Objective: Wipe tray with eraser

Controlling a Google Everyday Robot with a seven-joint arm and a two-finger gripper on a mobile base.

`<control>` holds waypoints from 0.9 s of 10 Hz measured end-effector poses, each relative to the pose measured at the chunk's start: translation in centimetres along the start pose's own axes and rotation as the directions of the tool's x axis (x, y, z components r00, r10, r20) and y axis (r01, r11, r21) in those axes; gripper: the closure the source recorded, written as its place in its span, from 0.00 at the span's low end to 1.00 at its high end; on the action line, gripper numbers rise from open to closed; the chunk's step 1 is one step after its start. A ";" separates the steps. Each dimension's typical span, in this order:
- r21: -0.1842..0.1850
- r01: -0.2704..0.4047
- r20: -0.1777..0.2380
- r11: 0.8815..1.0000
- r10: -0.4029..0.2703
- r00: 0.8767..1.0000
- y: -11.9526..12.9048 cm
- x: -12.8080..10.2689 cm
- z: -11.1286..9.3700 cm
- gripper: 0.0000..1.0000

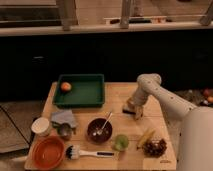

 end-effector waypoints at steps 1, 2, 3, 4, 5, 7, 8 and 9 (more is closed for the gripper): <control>-0.001 -0.002 0.000 1.000 0.002 1.000 0.1 0.1 -0.3 0.91; -0.003 -0.002 -0.001 1.000 0.002 1.000 0.2 0.1 -0.4 0.97; -0.007 0.001 -0.003 1.000 -0.001 1.000 0.2 0.1 -0.6 1.00; -0.009 0.000 -0.002 1.000 0.000 1.000 0.3 0.1 -0.6 1.00; -0.011 0.001 -0.004 1.000 -0.001 1.000 0.3 0.2 -0.6 1.00; -0.047 0.050 -0.011 0.998 -0.051 0.999 0.3 0.7 -2.1 1.00; -0.065 0.085 -0.010 0.994 -0.086 0.996 0.0 0.5 -3.1 1.00; -0.091 0.136 -0.005 0.986 -0.137 0.991 -0.2 0.2 -4.1 1.00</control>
